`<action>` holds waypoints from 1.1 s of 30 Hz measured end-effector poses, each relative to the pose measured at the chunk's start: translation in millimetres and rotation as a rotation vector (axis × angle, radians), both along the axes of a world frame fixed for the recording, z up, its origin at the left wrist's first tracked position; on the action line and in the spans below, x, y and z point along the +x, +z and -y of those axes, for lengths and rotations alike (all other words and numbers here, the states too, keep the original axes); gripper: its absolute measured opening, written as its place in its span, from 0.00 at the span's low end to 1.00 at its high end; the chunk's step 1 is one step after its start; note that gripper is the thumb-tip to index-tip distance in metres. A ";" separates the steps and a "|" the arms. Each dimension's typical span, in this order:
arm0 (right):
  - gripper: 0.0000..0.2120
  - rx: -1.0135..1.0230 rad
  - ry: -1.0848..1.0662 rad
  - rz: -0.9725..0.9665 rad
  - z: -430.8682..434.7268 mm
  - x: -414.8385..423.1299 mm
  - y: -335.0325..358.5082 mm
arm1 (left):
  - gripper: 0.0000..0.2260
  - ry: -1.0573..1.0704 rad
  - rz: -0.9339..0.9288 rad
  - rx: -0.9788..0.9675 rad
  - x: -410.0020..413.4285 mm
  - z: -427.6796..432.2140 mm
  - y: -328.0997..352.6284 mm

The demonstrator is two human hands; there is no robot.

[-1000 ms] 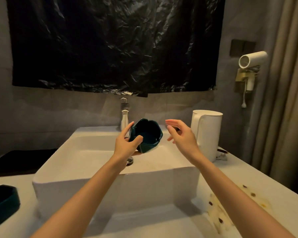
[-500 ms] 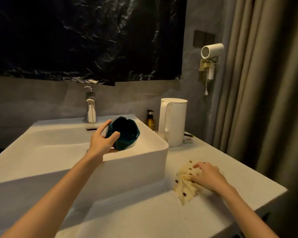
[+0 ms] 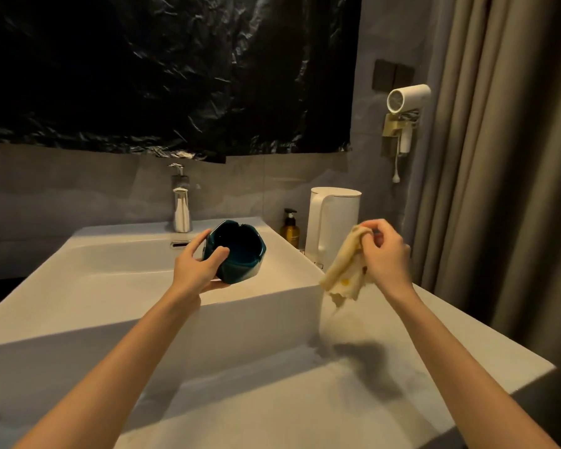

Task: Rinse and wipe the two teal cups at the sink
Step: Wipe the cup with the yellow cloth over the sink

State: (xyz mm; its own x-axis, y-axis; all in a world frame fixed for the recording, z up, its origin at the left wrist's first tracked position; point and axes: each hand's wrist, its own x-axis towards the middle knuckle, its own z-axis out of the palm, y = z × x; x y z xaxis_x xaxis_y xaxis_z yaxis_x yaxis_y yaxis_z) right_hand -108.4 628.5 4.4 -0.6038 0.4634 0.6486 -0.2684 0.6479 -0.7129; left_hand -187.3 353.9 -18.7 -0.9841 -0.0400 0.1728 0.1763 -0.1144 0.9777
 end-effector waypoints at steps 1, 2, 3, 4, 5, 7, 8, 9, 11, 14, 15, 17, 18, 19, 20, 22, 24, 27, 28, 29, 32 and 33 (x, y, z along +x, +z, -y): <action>0.06 -0.068 0.065 -0.039 11.6 -5.9 12.0 | 0.22 -0.005 -0.007 0.019 0.6 2.1 0.7; 0.05 -0.124 0.125 -0.063 24.8 -12.2 22.3 | 0.23 -0.007 -0.016 0.029 1.1 4.4 1.7; 0.04 -0.158 0.179 -0.071 39.2 -19.5 31.0 | 0.23 -0.003 -0.027 0.030 1.4 7.3 3.2; 0.04 -0.172 0.238 -0.068 55.1 -26.4 37.6 | 0.23 0.006 -0.038 0.020 1.1 10.5 5.1; 0.05 -0.162 0.302 -0.061 72.2 -33.2 42.1 | 0.24 0.020 -0.047 0.004 0.2 14.5 7.0; 0.06 -0.072 0.422 -0.047 107.0 -46.5 45.0 | 0.25 0.045 -0.061 -0.023 -3.0 24.0 11.4; 0.06 -0.004 0.475 -0.037 123.6 -52.4 43.9 | 0.26 0.055 -0.068 -0.034 -5.7 29.8 13.4; 0.06 0.082 0.523 -0.019 138.4 -59.9 41.2 | 0.26 0.064 -0.073 -0.044 -7.9 36.1 15.4; 0.08 0.306 0.597 0.038 162.6 -77.2 32.1 | 0.26 0.081 -0.077 -0.057 -12.6 49.3 19.2; 0.12 0.723 0.517 0.010 182.2 -107.5 15.5 | 0.27 0.106 -0.083 -0.083 -20.6 70.1 25.2; 0.13 0.815 0.461 -0.037 187.0 -114.4 13.3 | 0.27 0.112 -0.083 -0.103 -23.4 77.7 27.5; 0.15 0.911 0.407 -0.091 194.8 -123.3 11.8 | 0.27 0.110 -0.083 -0.152 -29.4 93.0 31.2; 0.16 0.953 0.411 -0.096 198.9 -126.9 11.5 | 0.27 0.100 -0.083 -0.175 -32.9 100.5 32.1; 0.17 0.996 0.419 -0.080 202.6 -131.0 10.1 | 0.27 0.087 -0.082 -0.200 -36.1 107.1 32.6; 0.18 1.043 0.410 -0.050 205.1 -134.9 8.6 | 0.27 0.072 -0.082 -0.228 -39.3 112.8 32.5; 0.21 1.119 0.351 0.007 209.2 -141.2 6.0 | 0.26 0.042 -0.084 -0.272 -44.6 120.2 30.7; 0.23 1.171 0.292 0.037 215.0 -144.2 4.9 | 0.26 0.024 -0.084 -0.274 -49.7 124.6 27.5; 0.23 1.138 0.371 0.080 221.8 -157.5 0.3 | 0.24 0.015 -0.096 -0.271 -56.5 128.8 22.0; 0.23 1.127 0.409 0.090 223.3 -160.9 -1.1 | 0.24 0.014 -0.095 -0.274 -58.4 130.2 20.5; 0.23 1.141 0.449 0.073 224.3 -163.7 -3.4 | 0.23 0.013 -0.092 -0.284 -59.3 131.4 19.5; 0.23 1.183 0.525 0.002 226.5 -168.5 -8.7 | 0.21 0.006 -0.096 -0.321 -60.3 133.3 18.3; 0.23 1.206 0.506 -0.010 225.8 -169.9 -9.4 | 0.20 0.004 -0.092 -0.320 -60.8 133.6 17.7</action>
